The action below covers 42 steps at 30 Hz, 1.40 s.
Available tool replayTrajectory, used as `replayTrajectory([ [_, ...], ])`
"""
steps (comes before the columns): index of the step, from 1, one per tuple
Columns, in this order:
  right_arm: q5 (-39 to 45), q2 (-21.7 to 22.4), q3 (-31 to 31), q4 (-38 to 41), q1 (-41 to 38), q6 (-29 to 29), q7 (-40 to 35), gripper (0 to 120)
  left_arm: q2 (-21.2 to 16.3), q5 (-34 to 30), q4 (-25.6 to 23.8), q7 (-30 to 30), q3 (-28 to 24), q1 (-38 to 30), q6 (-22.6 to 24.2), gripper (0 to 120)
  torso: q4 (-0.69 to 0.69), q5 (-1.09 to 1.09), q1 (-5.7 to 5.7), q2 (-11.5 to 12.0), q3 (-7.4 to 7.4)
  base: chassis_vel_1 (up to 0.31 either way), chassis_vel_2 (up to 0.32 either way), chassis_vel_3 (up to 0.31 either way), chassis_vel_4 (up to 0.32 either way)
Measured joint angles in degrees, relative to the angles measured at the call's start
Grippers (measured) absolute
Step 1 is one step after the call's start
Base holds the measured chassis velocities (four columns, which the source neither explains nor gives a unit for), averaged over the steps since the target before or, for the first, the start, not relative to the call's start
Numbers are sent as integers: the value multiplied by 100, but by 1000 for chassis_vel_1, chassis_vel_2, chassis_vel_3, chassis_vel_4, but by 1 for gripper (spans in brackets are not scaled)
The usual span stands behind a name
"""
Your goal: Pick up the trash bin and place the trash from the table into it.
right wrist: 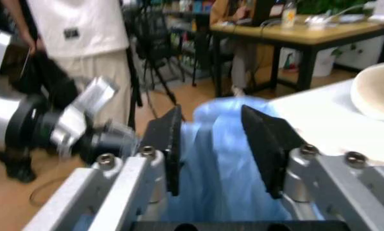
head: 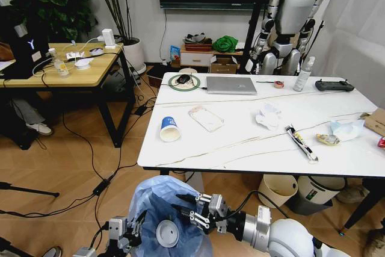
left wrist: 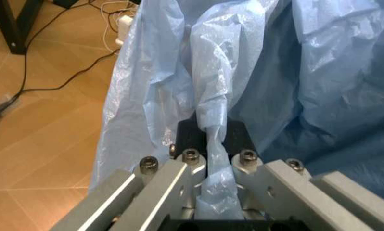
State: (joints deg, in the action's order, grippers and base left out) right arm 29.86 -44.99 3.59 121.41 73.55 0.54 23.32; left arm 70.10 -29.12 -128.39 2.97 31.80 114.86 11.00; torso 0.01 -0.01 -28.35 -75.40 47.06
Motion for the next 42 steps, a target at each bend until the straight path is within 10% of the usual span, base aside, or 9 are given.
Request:
replayTrajectory([
  [8,589,-554,-432,98,-550,-428,-698,71,16,-20,19,-26,143,24,0,0,0,1,0,0,0,0,0,0,0],
  [14,166,-1637,-523,-1210,-1766,-1078,-1834,95,12,-90,58,-41,504,132,-13,0,-1,0,-1,0,1,0,0,0,0],
  [21,-381,-2517,-366,-2264,-2207,-1163,-1926,100,36,-142,87,-72,700,144,-8,0,-1,-1,-1,0,1,0,0,0,0],
  [42,-981,-3220,184,-3710,-2861,-986,-1851,100,-23,-198,-14,-89,1044,330,-8,0,0,-1,0,0,0,0,0,0,0],
])
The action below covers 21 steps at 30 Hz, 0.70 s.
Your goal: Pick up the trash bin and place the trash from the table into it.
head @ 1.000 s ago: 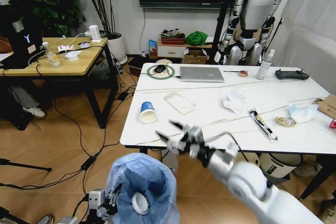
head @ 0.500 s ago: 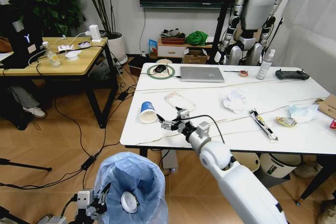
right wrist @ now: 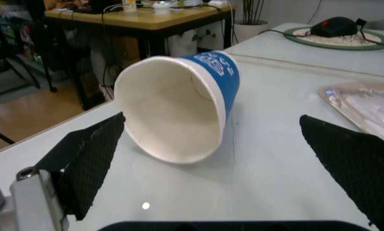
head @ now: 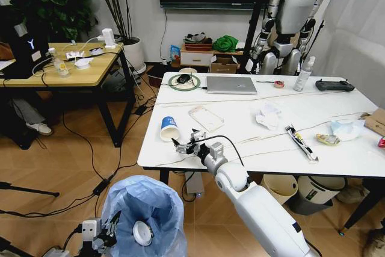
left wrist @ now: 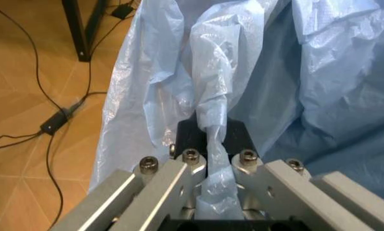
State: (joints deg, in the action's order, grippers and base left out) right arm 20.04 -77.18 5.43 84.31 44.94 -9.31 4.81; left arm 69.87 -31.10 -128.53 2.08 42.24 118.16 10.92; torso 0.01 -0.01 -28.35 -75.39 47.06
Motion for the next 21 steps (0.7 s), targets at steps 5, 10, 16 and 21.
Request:
replayTrajectory([
  [5,-184,-242,99,-443,-442,91,14,99,-23,-35,-71,0,87,45,-4,0,-1,1,0,0,0,0,0,0,0],
  [10,-247,-239,130,-559,-491,130,21,83,17,-35,-87,1,70,49,-9,0,-1,1,0,0,0,0,0,0,0],
  [16,-254,-219,121,-595,-492,155,20,63,33,-30,-82,1,41,14,-10,0,0,1,0,0,0,0,0,0,0],
  [21,-228,-167,144,-590,-503,154,14,44,58,-22,-46,1,-3,-36,-11,0,0,1,-1,0,0,0,0,0,0],
])
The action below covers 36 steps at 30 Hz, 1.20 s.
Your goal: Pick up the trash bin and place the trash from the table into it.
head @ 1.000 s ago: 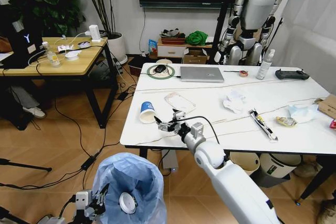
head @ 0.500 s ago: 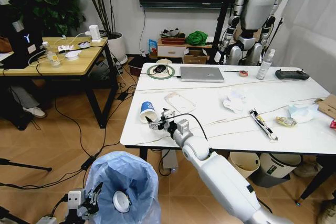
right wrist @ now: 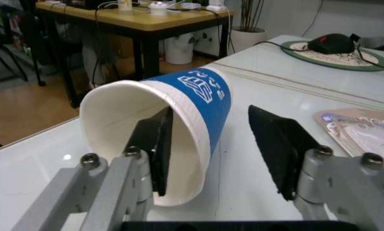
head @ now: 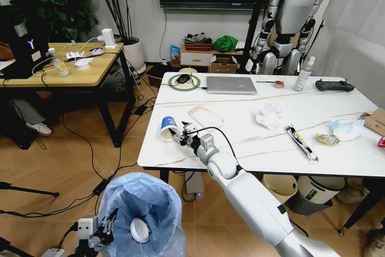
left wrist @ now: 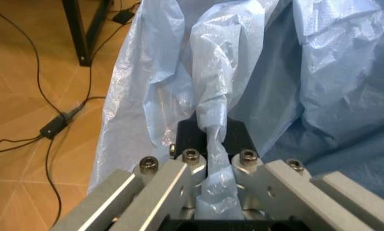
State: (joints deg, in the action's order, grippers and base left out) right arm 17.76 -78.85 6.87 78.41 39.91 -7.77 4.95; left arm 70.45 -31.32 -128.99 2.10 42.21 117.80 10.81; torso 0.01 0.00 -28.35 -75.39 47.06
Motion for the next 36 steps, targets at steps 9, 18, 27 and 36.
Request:
replayTrajectory([
  [9,51,35,6,61,79,26,20,11,20,-1,16,-2,-45,-86,1,0,0,0,0,0,0,0,0,0,0],
  [18,506,167,-131,329,200,115,69,0,17,-1,65,-2,-155,-135,0,0,-1,1,0,0,0,0,0,0,0],
  [27,1892,1676,208,2321,891,367,518,0,-11,10,23,-7,-394,-178,5,0,2,0,0,0,-1,0,0,0,0],
  [36,2424,3073,1146,4104,1271,532,790,0,-37,5,15,-25,-469,-205,36,0,0,0,0,-1,-1,0,0,0,0],
])
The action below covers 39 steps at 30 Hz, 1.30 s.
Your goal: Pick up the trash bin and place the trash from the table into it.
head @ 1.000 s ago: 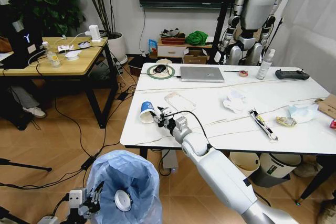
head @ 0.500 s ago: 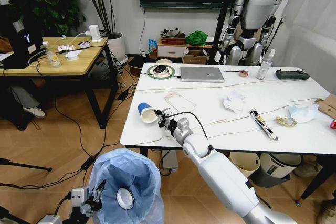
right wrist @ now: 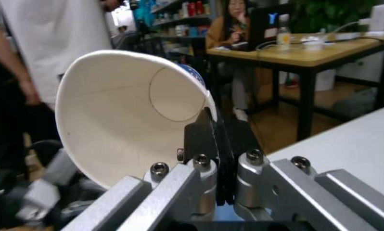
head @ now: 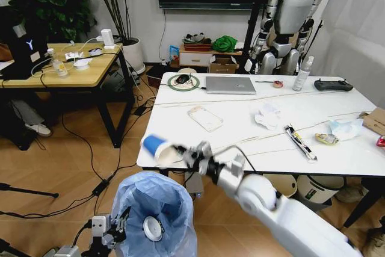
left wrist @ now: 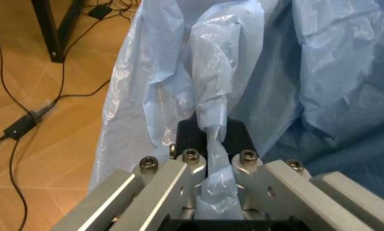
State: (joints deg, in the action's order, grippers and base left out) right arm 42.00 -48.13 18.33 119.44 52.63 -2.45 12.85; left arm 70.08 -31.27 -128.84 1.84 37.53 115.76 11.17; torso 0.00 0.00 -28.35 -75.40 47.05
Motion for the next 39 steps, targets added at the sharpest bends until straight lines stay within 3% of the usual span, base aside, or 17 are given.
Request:
replayTrajectory([
  [8,-424,197,109,199,224,146,95,2,44,-7,-46,-3,18,17,5,0,0,2,0,0,0,0,0,0,0],
  [16,-988,197,-37,-29,495,334,155,32,68,6,-63,-6,-13,21,14,0,0,1,0,0,1,0,0,0,0],
  [23,-810,-5,-614,-237,433,338,52,55,77,31,-55,-6,-39,23,15,0,0,1,0,0,1,0,0,0,0],
  [28,-677,-439,-1231,-816,103,-117,-314,77,89,45,-54,-4,-50,19,15,0,0,2,0,0,1,0,0,0,0],
  [29,-677,-439,-1231,-816,103,-117,-314,77,89,45,-54,-4,-50,19,15,0,0,2,0,0,1,0,0,0,0],
  [34,-1471,-681,-1721,-1655,-241,-435,-386,97,97,53,-75,-3,-40,33,15,0,1,1,-1,0,2,0,0,0,0],
  [39,-2275,-929,-1829,-2519,-668,-366,-367,100,132,87,-77,0,-76,28,14,0,1,2,-1,1,2,0,0,0,0],
])
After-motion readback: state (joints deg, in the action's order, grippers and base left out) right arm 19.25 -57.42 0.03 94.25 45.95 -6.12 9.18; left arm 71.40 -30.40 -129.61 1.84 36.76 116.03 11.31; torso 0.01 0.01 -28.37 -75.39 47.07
